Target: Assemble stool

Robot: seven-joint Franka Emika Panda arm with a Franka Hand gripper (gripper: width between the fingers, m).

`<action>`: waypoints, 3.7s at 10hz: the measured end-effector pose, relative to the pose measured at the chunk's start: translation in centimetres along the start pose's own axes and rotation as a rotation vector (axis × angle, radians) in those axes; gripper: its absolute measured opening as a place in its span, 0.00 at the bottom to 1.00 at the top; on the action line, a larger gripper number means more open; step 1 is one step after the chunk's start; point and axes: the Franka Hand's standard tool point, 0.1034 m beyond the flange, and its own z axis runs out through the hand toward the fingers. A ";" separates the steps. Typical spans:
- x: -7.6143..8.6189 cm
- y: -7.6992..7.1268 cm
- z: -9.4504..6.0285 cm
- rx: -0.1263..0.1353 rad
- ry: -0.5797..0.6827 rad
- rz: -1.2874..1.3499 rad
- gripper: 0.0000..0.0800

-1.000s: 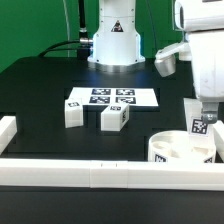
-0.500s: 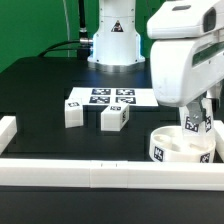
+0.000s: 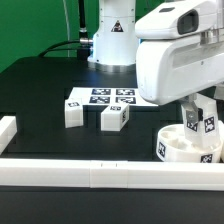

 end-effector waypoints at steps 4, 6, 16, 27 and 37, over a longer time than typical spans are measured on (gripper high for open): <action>0.3 -0.7 0.1 0.001 0.005 0.316 0.43; 0.3 -0.5 0.1 -0.003 0.013 0.453 0.43; 0.1 0.9 0.0 -0.022 0.031 1.050 0.43; 0.7 -0.4 0.6 0.100 0.012 1.774 0.43; 0.9 -1.2 0.8 0.211 -0.067 2.334 0.44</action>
Offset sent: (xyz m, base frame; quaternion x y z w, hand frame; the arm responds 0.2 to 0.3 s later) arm -0.0010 0.0077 -0.0065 -0.0029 0.0018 0.2317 0.9728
